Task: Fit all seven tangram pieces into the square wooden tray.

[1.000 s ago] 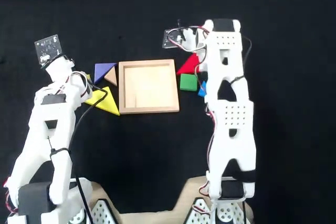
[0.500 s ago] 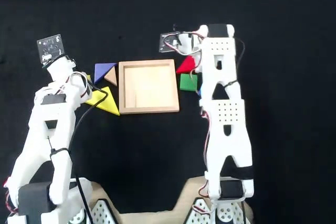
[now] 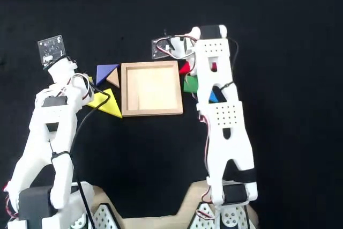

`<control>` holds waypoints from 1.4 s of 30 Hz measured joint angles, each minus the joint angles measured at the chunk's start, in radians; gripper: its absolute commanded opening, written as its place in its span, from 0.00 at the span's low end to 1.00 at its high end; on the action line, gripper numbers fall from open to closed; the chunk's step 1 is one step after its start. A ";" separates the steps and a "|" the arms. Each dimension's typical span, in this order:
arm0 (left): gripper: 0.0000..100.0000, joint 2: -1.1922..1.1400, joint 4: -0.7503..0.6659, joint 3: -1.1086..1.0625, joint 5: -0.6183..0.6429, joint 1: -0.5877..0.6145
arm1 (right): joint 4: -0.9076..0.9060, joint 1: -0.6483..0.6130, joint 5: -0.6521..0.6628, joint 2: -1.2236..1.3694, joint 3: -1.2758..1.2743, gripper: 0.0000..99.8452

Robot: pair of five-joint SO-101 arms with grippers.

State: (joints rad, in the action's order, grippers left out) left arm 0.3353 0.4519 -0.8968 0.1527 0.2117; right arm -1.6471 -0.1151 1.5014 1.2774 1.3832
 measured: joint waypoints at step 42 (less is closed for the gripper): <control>0.14 0.000 0.000 0.000 0.000 0.000 | -0.080 0.121 0.003 0.089 0.244 0.01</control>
State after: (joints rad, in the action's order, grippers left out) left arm 0.3353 0.4519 -0.8968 0.1527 0.2117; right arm -1.7269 0.0061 1.5044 1.3663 1.6272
